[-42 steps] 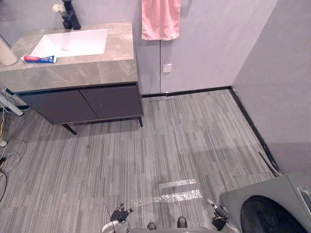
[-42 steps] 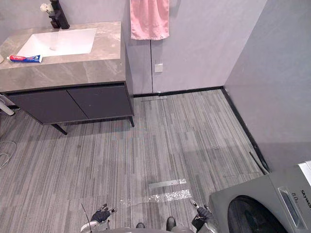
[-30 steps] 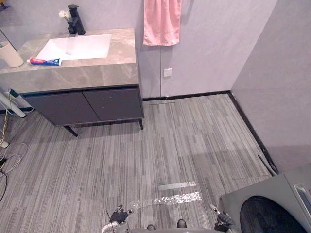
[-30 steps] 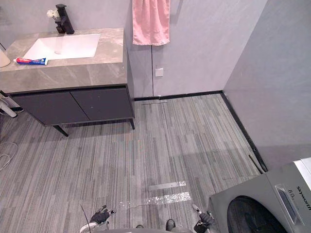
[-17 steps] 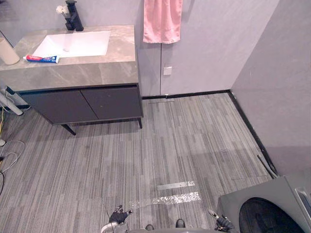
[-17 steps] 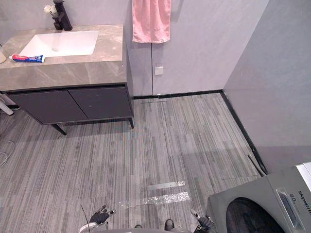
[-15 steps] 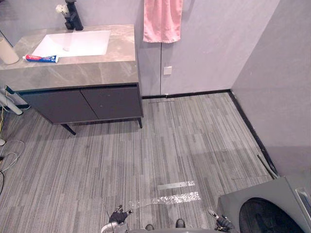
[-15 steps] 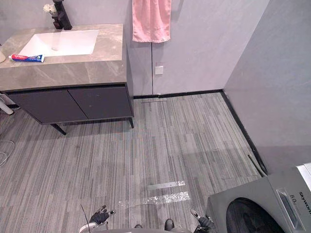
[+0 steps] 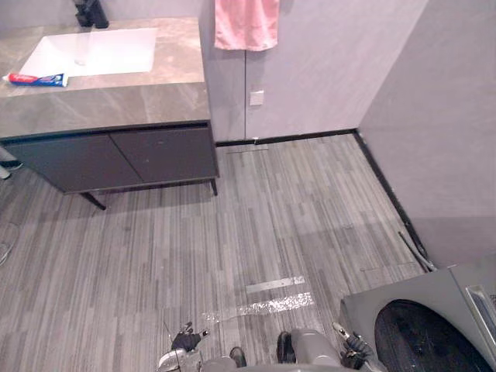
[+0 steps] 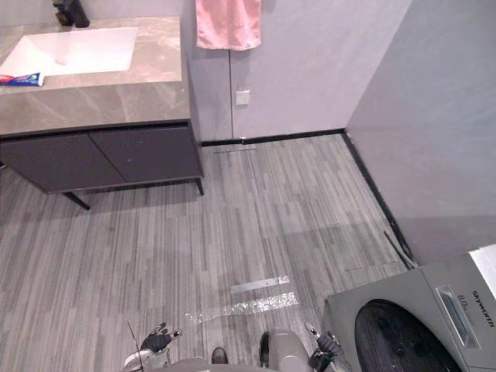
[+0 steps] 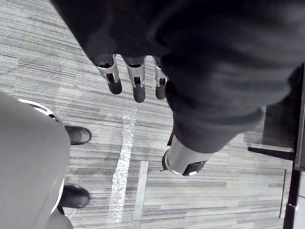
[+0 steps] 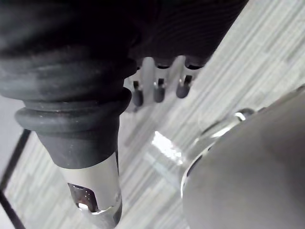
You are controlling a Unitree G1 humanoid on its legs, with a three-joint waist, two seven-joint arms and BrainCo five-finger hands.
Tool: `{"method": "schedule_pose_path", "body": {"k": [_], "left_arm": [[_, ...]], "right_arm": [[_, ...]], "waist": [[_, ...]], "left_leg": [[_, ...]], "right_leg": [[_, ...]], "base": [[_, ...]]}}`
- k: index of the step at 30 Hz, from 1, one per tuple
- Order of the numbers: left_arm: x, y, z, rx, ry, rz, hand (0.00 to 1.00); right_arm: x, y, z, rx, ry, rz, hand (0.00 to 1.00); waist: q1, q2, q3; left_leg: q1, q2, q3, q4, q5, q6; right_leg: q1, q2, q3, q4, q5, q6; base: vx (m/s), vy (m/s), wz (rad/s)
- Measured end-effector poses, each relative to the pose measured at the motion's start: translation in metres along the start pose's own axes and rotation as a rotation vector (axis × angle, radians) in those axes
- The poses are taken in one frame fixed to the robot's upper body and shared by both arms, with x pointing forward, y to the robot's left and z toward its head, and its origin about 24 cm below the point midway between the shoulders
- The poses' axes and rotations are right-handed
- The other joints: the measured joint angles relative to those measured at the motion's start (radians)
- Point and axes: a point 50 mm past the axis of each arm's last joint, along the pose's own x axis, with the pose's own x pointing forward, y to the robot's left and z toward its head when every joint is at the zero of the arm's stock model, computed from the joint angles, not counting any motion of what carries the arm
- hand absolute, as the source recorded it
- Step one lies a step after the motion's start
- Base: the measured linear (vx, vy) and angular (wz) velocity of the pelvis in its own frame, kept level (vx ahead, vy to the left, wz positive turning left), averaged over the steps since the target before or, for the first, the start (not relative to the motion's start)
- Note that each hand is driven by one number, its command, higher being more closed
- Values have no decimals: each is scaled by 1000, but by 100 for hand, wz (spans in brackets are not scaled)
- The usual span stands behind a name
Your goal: Organize washtable
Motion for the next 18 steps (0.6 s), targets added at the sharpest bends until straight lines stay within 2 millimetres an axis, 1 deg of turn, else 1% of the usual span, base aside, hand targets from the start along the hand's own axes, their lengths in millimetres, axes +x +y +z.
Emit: {"method": "schedule_pose_path", "body": {"k": [1,2,3,4,5,6,7,8,9,10,11,12,13,14,15,16,17,18], "left_arm": [[0,1,0,1,1,4,0],[1,1,0,3,7,12,0],[1,1,1,3,8,15,0],[1,1,2,5,9,16,0],[2,0,2,20,8,14,0],[2,0,3,23,7,14,0],[2,1,3,30,7,16,0],[0,3,-4,-7,20,30,0],[-1,7,-6,-51,21,52,0],[-2,7,-8,-80,24,62,0],[-2,7,-9,-123,24,71,0],[-3,7,-11,-181,21,81,0],[-4,4,-10,-210,12,81,0],[-3,2,-9,-223,3,74,0],[-3,0,-7,-247,-5,74,0],[-4,1,-7,-260,-7,80,0],[-4,1,-7,-267,-12,79,0],[-4,2,-6,-277,-16,82,0]], "right_arm": [[0,0,1,7,-6,1,0],[0,1,3,20,-16,-1,0],[1,1,4,26,-19,-1,0],[1,2,6,33,-23,-1,0],[1,1,5,35,-20,-7,0],[1,0,4,36,-16,-10,0],[0,-4,2,47,-11,-23,0],[0,-11,4,78,-18,-43,0],[-1,-12,1,99,-13,-51,0],[-1,-12,0,117,-12,-53,0],[-2,-13,0,125,-17,-58,0],[-1,-11,6,124,-42,-49,0],[-1,-10,9,123,-55,-44,0],[0,-3,14,106,-74,-17,0],[0,1,15,88,-76,-1,0],[0,2,14,86,-79,3,0],[-1,3,13,88,-75,3,0],[-1,5,13,81,-74,9,0]], "waist": [[-4,0,1],[-11,4,4],[-17,4,9],[-29,-1,22],[-31,-10,29],[-33,-14,32],[-37,-14,33],[-51,15,31],[-58,22,31],[-54,22,30],[-49,29,29],[-41,46,33],[-35,57,35],[-23,64,36],[-25,61,38],[-26,58,40],[-24,49,45],[-20,37,43]], "left_leg": [[1,10,0,2,-15,-12],[3,23,-3,5,-28,-30],[9,30,-6,6,-34,-39],[25,40,-11,6,-50,-64],[46,46,-11,9,-67,-87],[57,48,-12,12,-77,-102],[75,64,-16,18,-108,-142],[106,110,-16,24,-135,-181],[93,154,-4,109,-140,-188],[68,185,7,191,-144,-192],[9,232,26,350,-139,-184],[-65,296,46,577,-85,-99],[-96,325,44,675,-32,-54],[-140,379,38,857,-16,-48],[-152,397,33,949,-20,-55],[-157,398,30,990,-22,-57],[-166,397,23,1043,-31,-70],[-220,388,17,1099,-49,-88]], "right_leg": [[-38,-3,-9,-64,9,-1],[-66,-8,-37,-161,39,0],[-76,-11,-54,-213,61,-1],[-87,-17,-75,-317,120,-4],[-98,-23,-83,-401,173,4],[-104,-28,-85,-418,186,-3],[-123,-34,-86,-398,190,-13],[-135,-17,-103,-318,214,-52],[-132,2,-115,-259,257,-95],[-128,18,-122,-233,246,-104],[-112,43,-135,-213,206,-122],[-84,82,-131,-196,155,-157],[-63,101,-124,-198,138,-172],[8,142,-97,-221,113,-196],[98,161,-73,-257,109,-202],[151,168,-58,-280,107,-204],[226,175,-30,-313,106,-205],[303,179,12,-358,102,-204]], "base": [[163,65,0],[211,48,6],[320,3,17],[503,-66,16],[432,-68,16],[576,-161,21],[563,-204,39],[870,-329,51],[693,-319,38],[562,-315,13],[556,-384,-25],[576,-361,-41],[880,-446,-82],[854,-382,-77],[831,-366,-68],[640,-285,-32],[479,-196,-29],[554,-184,-30]]}}
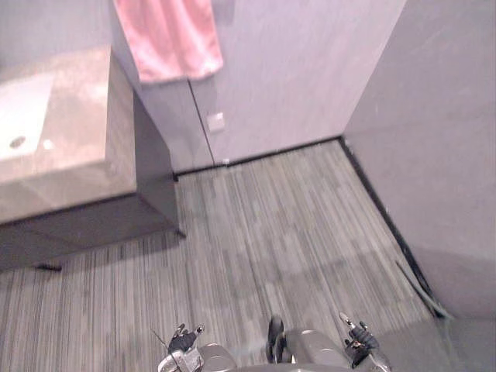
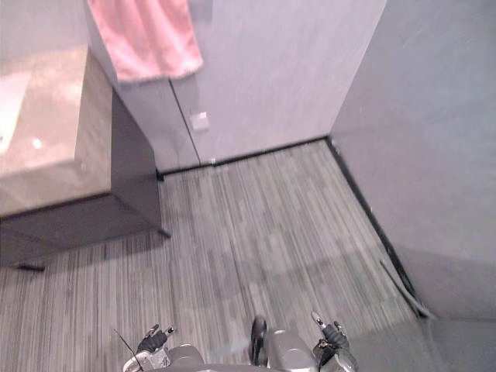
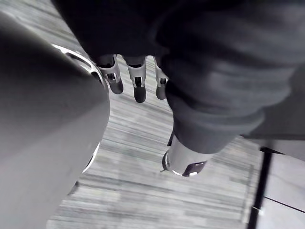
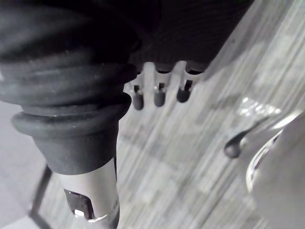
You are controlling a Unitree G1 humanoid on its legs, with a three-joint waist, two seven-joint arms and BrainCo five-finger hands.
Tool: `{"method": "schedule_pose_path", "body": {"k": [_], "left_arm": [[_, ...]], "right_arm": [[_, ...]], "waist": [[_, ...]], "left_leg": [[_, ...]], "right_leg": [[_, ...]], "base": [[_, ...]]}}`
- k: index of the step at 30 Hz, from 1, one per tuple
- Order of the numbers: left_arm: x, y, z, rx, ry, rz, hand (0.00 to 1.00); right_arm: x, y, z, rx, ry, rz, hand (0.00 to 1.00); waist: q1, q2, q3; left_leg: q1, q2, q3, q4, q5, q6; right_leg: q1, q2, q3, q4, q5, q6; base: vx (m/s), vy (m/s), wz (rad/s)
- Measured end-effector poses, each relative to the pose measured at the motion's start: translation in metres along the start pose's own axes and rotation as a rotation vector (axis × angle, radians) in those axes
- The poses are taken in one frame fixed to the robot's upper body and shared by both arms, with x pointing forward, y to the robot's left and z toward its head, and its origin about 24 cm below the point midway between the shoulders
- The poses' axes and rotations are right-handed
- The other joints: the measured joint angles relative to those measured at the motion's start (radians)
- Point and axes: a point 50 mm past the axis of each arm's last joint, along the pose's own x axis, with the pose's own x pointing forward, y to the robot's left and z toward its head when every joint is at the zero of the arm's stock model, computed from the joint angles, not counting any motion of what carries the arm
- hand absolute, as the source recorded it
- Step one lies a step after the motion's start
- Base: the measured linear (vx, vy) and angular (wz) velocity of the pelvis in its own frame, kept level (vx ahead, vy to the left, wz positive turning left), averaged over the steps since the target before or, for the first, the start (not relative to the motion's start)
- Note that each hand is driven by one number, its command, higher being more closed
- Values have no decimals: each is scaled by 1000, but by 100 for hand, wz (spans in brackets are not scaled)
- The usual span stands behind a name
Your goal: Organize washtable
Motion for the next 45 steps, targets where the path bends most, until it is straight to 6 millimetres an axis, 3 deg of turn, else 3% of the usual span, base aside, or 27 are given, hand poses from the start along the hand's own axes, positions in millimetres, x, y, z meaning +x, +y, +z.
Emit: {"method": "schedule_pose_path", "body": {"k": [4,6,7,9,10,11,12,13,15,17,18,19,21,24,26,28,30,32,33,34,36,38,40,41,42,43,45], "left_arm": [[1,-4,12,-42,-68,-13,0],[1,-5,15,-61,-83,-17,0],[1,-6,16,-46,-88,-24,0],[0,-7,12,-28,-76,-34,0],[1,-8,13,-32,-75,-37,0],[1,-4,14,-33,-79,-27,0],[1,-3,13,-34,-74,-23,0],[1,2,13,-43,-73,-6,0],[1,14,14,-67,-67,35,0],[1,26,9,-46,-28,67,0],[1,30,6,-40,-4,78,0],[0,30,5,-38,1,78,0],[-1,25,-2,-11,21,59,0],[0,13,-4,9,24,22,0],[0,6,-1,-5,4,10,0],[0,2,0,-21,-14,5,0],[-2,6,-2,-56,-22,24,0],[-4,-5,-9,-102,-15,10,0],[-4,-6,-9,-109,-17,11,0],[-4,-8,-6,-146,-31,20,0],[-3,-12,6,-204,-80,25,0],[-4,-20,27,-218,-173,-4,0],[-8,-26,49,-234,-280,-30,0],[-11,-28,62,-258,-340,-36,0],[-15,-29,74,-273,-401,-35,0],[-20,-27,87,-293,-474,-26,0],[-36,-21,113,-333,-634,3,0]], "right_arm": [[4,18,7,-21,-5,48,0],[4,21,4,-15,2,54,0],[3,21,2,-16,7,54,0],[4,19,6,-48,-2,55,0],[4,17,4,-72,8,54,0],[2,9,-6,-92,46,31,0],[1,6,-9,-99,56,25,0],[-1,2,-14,-105,74,17,0],[-4,-3,-28,-86,125,-5,0],[-9,-13,-40,-58,160,-40,0],[-8,-15,-37,-50,150,-40,0],[-8,-15,-35,-46,146,-39,0],[-6,-14,-27,-40,103,-23,0],[-7,-15,-24,-40,75,-18,0],[-7,-14,-19,-36,44,-13,0],[-8,-15,-19,-34,39,-14,0],[-9,-13,-25,-47,55,-9,0],[-7,-16,-16,-94,34,-3,0],[-7,-17,-14,-107,30,1,0],[-6,-15,-10,-128,16,10,0],[-6,-14,-10,-136,13,5,0],[-6,-7,-9,-122,0,11,0],[-5,-1,2,-104,-51,20,0],[-4,-1,7,-97,-73,21,0],[-3,-3,12,-95,-90,13,0],[-4,-9,14,-83,-99,-14,0],[-6,-12,7,-70,-88,-27,0]], "waist": [[36,-6,-2],[52,-20,5],[55,-35,-2],[63,-5,-20],[75,2,-25],[88,-19,-50],[88,-27,-59],[86,-45,-65],[87,-99,-67],[69,-116,-70],[65,-113,-68],[61,-109,-67],[43,-75,-59],[34,-70,-57],[20,-53,-66],[19,-45,-68],[21,-62,-82],[25,-10,-98],[24,-1,-98],[25,2,-93],[34,5,-89],[54,-27,-83],[53,-23,-86],[52,-13,-92],[49,6,-100],[50,24,-107],[54,-2,-110]], "left_leg": [[-243,-91,-10,-84,-43,-1],[-297,-176,-30,-310,-44,-11],[-308,-249,-54,-535,-19,-27],[-344,-280,-96,-799,62,-37],[-372,-287,-122,-807,145,-3],[-367,-311,-124,-793,220,35],[-361,-324,-124,-794,242,60],[-339,-347,-124,-795,266,94],[-271,-394,-87,-771,213,119],[-186,-430,-91,-705,89,139],[-105,-446,-99,-695,32,153],[-88,-448,-102,-699,23,153],[59,-454,-143,-785,-10,163],[193,-443,-214,-880,-6,155],[224,-412,-266,-905,-22,131],[253,-388,-308,-911,-44,101],[276,-370,-328,-885,-88,60],[238,-314,-333,-746,-91,48],[205,-302,-330,-671,-89,46],[118,-278,-320,-481,-65,6],[31,-203,-233,-282,-65,-12],[4,-147,-114,-331,-69,-19],[-14,-147,-82,-493,-56,-16],[-26,-150,-76,-584,-8,-11],[-37,-159,-78,-663,97,5],[-19,-167,-85,-721,119,-15],[21,-205,-82,-811,124,-20]], "right_leg": [[138,-3,121,-106,-62,18],[207,-25,139,-125,-73,35],[246,-52,160,-145,-97,55],[292,-56,192,-191,-136,80],[323,-65,213,-205,-166,90],[331,-99,230,-186,-187,112],[327,-112,239,-157,-187,113],[288,-131,250,-45,-189,116],[209,-175,265,234,-183,150],[104,-178,287,600,17,360],[14,-201,262,829,34,381],[-3,-209,244,866,25,373],[-144,-267,109,979,-73,257],[-246,-253,74,735,-175,218],[-279,-212,109,455,-169,208],[-282,-175,197,199,-97,202],[-260,-176,232,125,80,222],[-230,-162,145,179,8,180],[-212,-162,123,178,-6,170],[-169,-161,86,168,-34,153],[-72,-159,30,120,-50,134],[30,-182,-14,54,-51,132],[61,-196,-43,26,-52,134],[63,-197,-53,19,-55,140],[67,-189,-60,20,-64,155],[76,-189,-64,22,-72,167],[75,-216,-66,22,-78,185]], "base": [[483,-40,-58],[368,59,-54],[400,103,-60],[423,169,-75],[629,307,-69],[538,261,-53],[619,262,-36],[673,273,-28],[791,321,-19],[609,219,9],[574,185,9],[661,201,16],[471,114,33],[539,6,65],[506,-127,102],[526,-181,100],[483,-238,84],[612,-337,86],[537,-323,95],[315,-201,93],[341,-213,77],[253,-191,49],[120,-56,40],[116,29,36],[127,80,33],[148,116,34],[94,103,24]]}}
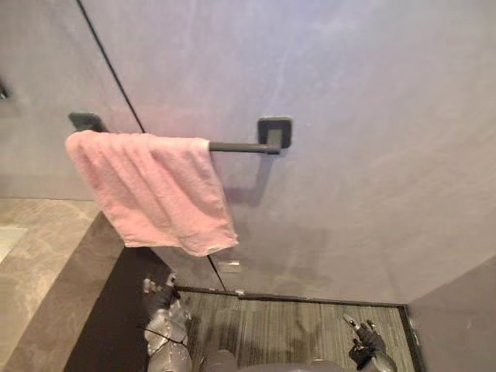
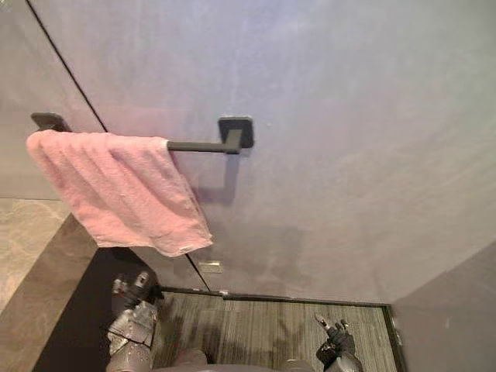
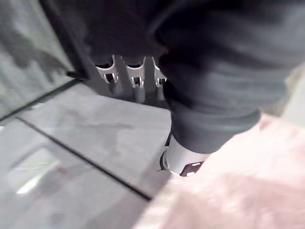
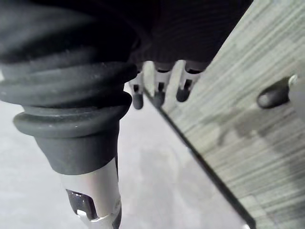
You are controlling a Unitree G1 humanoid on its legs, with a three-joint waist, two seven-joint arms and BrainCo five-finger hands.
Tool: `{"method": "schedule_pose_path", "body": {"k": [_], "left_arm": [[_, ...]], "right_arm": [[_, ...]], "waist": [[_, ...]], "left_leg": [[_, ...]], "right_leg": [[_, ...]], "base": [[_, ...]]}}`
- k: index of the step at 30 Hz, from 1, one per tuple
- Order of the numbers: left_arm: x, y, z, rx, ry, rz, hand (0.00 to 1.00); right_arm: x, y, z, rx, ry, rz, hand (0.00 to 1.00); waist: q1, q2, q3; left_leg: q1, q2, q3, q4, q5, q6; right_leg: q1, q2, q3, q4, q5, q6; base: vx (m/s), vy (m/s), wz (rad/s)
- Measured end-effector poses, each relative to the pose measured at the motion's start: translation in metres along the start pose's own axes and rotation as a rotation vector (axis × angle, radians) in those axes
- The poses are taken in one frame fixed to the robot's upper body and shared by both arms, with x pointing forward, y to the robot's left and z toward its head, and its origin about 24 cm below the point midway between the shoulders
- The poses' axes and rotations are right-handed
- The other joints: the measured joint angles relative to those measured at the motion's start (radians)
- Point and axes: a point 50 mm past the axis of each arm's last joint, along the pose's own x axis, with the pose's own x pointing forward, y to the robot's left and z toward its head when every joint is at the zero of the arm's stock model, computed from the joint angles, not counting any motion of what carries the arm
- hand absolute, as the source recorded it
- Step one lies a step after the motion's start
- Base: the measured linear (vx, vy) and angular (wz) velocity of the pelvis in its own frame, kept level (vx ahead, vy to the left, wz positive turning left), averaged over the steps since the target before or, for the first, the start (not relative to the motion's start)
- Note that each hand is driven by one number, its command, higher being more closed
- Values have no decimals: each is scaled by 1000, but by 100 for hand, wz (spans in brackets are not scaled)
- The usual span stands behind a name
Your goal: Organize washtable
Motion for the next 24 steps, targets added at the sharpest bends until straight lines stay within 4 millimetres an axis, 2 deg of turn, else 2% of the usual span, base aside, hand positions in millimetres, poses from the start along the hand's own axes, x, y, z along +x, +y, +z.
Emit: {"method": "schedule_pose_path", "body": {"k": [1,3,5,6,10,18,21,22,24], "left_arm": [[0,1,3,-4,-15,3,0],[-3,11,24,-21,-113,55,0],[-6,14,43,-17,-206,79,0],[-9,12,56,-16,-275,80,0],[-16,3,84,-8,-417,47,0],[-30,-9,116,-47,-580,2,0],[-37,-19,134,-23,-655,-107,0],[-39,-24,144,1,-698,-165,0],[-40,-29,161,57,-769,-254,0]], "right_arm": [[0,0,-1,3,3,-1,0],[-5,-1,-12,12,29,-13,0],[-10,-7,-23,11,58,-27,0],[-14,-14,-29,4,75,-42,0],[-18,-25,-37,-5,97,-67,0],[-21,-21,-47,-23,133,-48,0],[-20,-16,-46,-51,134,-18,0],[-21,-17,-46,-52,134,-14,0],[-21,-19,-47,-54,138,-9,0]], "waist": [[0,-3,0],[0,-21,-8],[3,-23,-9],[7,-23,-14],[23,-25,-21],[24,-65,-53],[36,-65,-57],[45,-64,-59],[45,-58,-78]], "left_leg": [[2,-4,1,-6,2,1],[20,-34,4,-50,13,7],[36,-62,5,-90,16,10],[43,-73,2,-113,19,20],[43,-93,-7,-141,25,17],[45,-113,-51,-159,45,9],[51,-114,-48,-170,45,9],[58,-113,-42,-180,46,7],[63,-115,-37,-209,58,6]], "right_leg": [[0,-3,0,0,0,1],[1,-27,3,0,-10,21],[14,-48,-6,2,-21,36],[16,-60,-13,1,-28,39],[16,-70,-29,-6,-30,45],[65,-82,-77,-44,-28,47],[68,-83,-73,-54,-25,45],[67,-82,-63,-56,-24,44],[62,-74,-46,-70,-18,42]], "base": [[27,80,10],[8,77,8],[-17,66,22],[-10,65,23],[32,29,15],[104,-1,25],[9,5,-3],[-15,6,-13],[-26,-4,-8]]}}
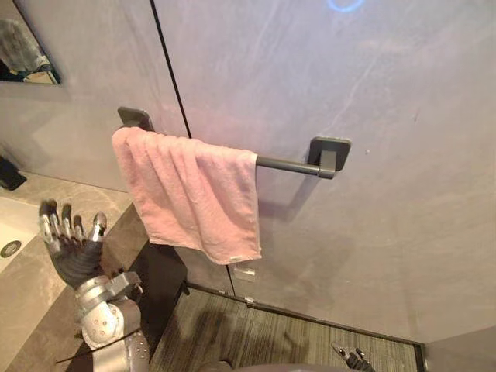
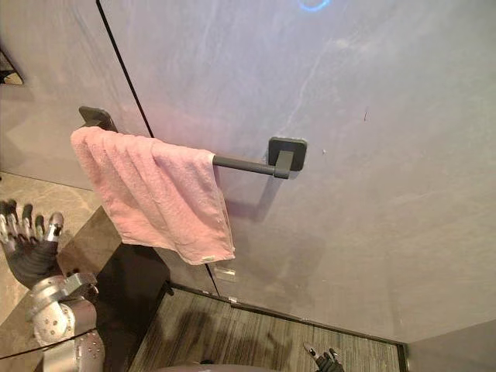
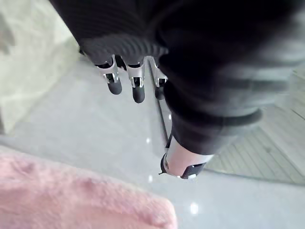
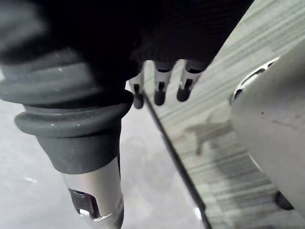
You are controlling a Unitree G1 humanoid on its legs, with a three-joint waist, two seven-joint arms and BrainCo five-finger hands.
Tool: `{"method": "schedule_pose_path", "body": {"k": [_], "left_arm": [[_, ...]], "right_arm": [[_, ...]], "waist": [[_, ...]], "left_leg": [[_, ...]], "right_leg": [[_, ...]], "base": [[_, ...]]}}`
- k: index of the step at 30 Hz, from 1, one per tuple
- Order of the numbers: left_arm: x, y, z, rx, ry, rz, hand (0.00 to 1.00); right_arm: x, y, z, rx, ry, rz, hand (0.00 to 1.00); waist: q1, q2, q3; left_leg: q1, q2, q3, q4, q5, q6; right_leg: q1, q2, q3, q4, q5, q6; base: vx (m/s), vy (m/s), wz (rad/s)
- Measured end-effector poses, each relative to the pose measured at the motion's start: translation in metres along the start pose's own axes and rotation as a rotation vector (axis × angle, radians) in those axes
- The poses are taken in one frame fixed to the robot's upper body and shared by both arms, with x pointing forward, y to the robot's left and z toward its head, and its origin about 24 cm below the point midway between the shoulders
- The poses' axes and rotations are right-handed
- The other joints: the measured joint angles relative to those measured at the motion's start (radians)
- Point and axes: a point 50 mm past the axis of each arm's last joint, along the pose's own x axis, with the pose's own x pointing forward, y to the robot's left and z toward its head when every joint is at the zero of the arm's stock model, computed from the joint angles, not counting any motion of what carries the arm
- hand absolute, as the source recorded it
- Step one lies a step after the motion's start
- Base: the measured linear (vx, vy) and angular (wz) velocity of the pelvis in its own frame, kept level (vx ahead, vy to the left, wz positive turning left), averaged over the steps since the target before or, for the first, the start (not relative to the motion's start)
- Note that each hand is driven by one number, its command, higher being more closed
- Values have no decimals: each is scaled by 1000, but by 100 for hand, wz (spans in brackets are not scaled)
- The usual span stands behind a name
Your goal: Organize washtable
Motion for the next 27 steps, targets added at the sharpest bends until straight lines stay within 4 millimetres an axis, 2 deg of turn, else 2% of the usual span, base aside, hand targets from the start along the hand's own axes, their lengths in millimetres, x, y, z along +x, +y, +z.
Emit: {"method": "schedule_pose_path", "body": {"k": [4,6,9,10,14,20,27], "left_arm": [[18,-1,13,51,-73,-118,0],[36,1,18,106,-104,-194,0],[50,7,16,137,-96,-208,0],[54,12,16,156,-93,-202,0],[69,19,17,173,-90,-211,0],[81,32,15,186,-59,-171,0],[85,44,0,193,49,-177,0]], "right_arm": [[1,-4,2,-13,0,8,0],[1,-8,1,-24,9,5,0],[1,-9,3,-49,9,19,0],[2,-10,4,-59,6,21,0],[1,-17,2,-71,22,2,0],[1,-23,5,-69,23,-16,0],[6,-12,13,-71,4,29,0]], "waist": [[-1,12,-17],[-2,17,-21],[-9,19,-21],[-25,19,-21],[-28,24,-16],[-29,24,-15],[-31,12,-1]], "left_leg": [[15,-1,11,-50,22,1],[47,-2,11,-114,62,4],[55,0,11,-126,68,8],[50,0,10,-126,70,8],[49,-2,10,-128,72,9],[46,-1,13,-128,72,8],[45,-1,31,-128,71,8]], "right_leg": [[-9,10,36,-22,15,-10],[-13,16,46,-27,20,-11],[-12,22,51,-45,34,-13],[-12,23,53,-54,38,-12],[-12,25,59,-73,43,-8],[-10,29,64,-90,46,-8],[-10,31,81,-111,56,-15]], "base": [[-24,9,-13],[-31,-9,-10],[-33,-8,-7],[-66,-2,-3],[-50,-3,-1],[5,-3,-1],[16,-11,-7]]}}
